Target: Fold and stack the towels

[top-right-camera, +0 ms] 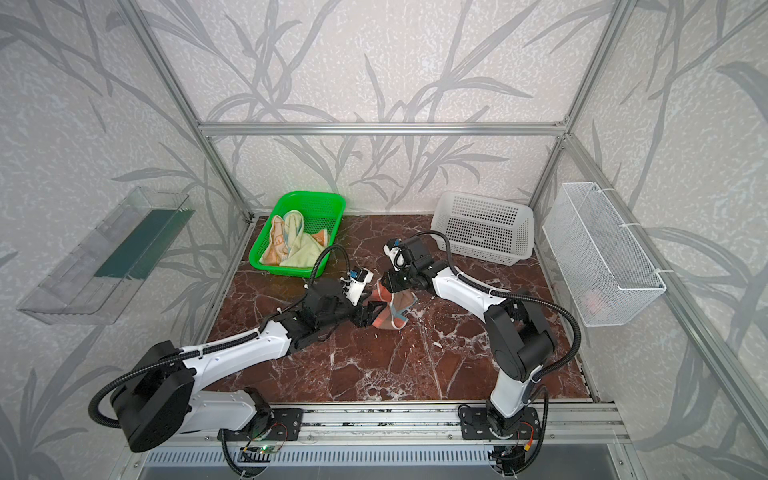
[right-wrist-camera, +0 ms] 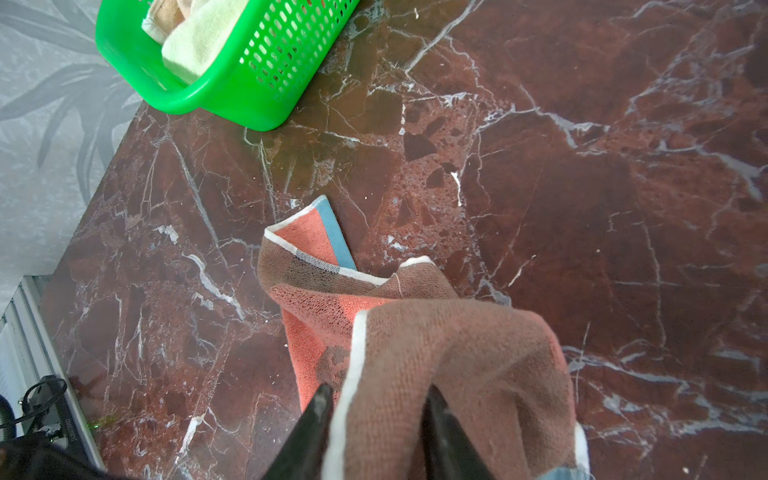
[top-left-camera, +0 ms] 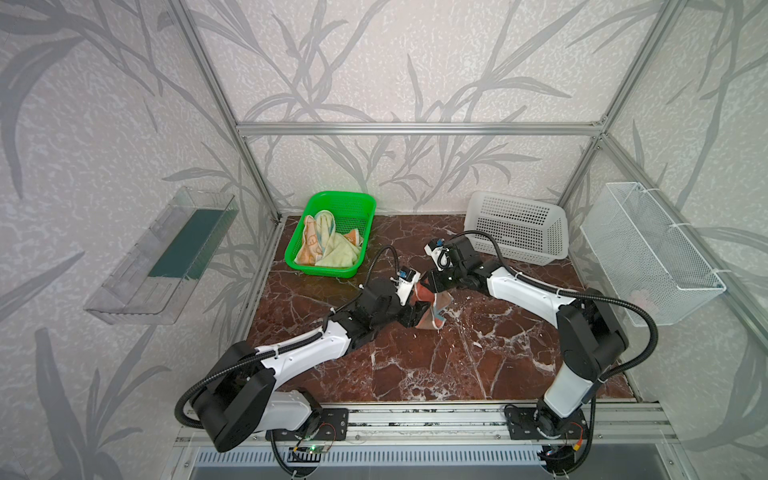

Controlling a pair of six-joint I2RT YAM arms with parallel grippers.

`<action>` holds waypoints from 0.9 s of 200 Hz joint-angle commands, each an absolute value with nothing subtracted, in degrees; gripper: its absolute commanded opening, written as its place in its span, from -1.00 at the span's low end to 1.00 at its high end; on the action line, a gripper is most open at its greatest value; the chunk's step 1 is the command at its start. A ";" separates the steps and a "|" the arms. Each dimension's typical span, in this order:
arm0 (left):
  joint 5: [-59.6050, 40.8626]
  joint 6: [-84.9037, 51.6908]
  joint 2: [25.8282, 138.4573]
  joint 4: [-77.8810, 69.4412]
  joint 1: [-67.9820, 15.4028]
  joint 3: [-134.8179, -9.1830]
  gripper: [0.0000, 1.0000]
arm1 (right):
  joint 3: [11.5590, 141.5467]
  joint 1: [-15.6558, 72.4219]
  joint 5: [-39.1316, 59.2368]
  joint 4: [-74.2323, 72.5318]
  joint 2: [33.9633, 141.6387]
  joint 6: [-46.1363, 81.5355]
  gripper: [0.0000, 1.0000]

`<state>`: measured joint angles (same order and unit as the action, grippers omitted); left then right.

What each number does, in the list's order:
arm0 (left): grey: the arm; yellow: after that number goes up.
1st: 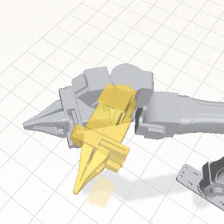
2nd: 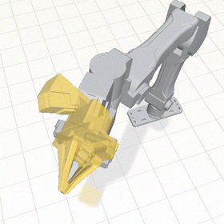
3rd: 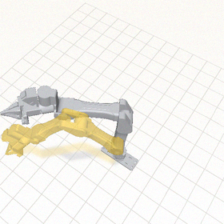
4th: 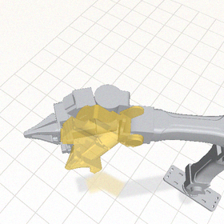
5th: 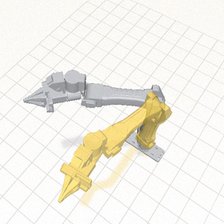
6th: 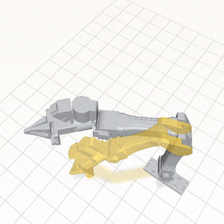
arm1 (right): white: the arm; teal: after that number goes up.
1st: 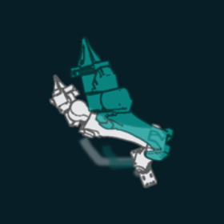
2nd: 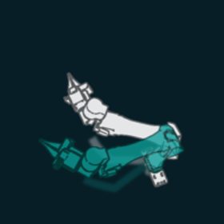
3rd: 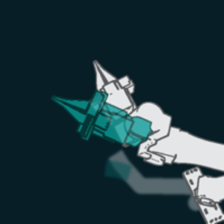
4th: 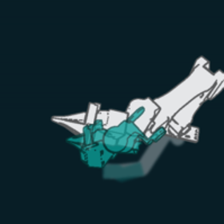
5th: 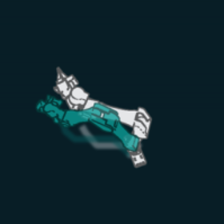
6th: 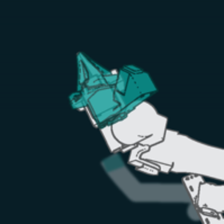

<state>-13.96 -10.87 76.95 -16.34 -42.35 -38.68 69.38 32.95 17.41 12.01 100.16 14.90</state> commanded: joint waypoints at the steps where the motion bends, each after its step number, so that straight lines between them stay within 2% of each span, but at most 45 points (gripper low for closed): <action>1: -16.31 -9.13 78.08 -18.24 -43.91 -41.67 0.35 | 70.50 33.14 16.43 12.96 100.27 15.03 -0.26; 33: -16.54 -8.53 80.30 -18.56 -44.91 -43.54 0.34 | 70.95 33.21 16.09 13.25 100.59 14.59 -0.25; 78: -17.66 -8.20 84.14 -17.58 -45.27 -46.45 0.13 | 70.86 33.17 15.57 13.36 100.22 14.28 -0.24; 130: -17.80 -7.56 85.95 -16.87 -45.27 -47.35 -0.46 | 71.27 33.20 15.29 13.49 100.40 13.89 -0.21; 146: -17.30 -7.54 86.23 -17.23 -45.26 -47.48 -0.72 | 71.46 33.17 15.29 13.38 100.57 13.84 -0.19; 151: -17.16 -7.52 86.44 -17.11 -45.26 -47.61 -0.86 | 71.53 33.21 15.21 13.37 100.54 13.80 -0.17; 156: -16.79 -7.54 86.55 -16.90 -45.33 -47.71 -1.00 | 71.61 33.17 15.08 13.35 100.57 13.74 -0.14; 180: -12.64 -8.58 86.12 -15.22 -45.29 -48.38 -1.00 | 71.91 33.10 12.81 13.63 100.29 12.57 0.24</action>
<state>-16.16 -8.14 86.02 -16.62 -45.06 -46.17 69.67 33.01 15.14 12.47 100.16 14.11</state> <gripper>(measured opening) 0.053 0.538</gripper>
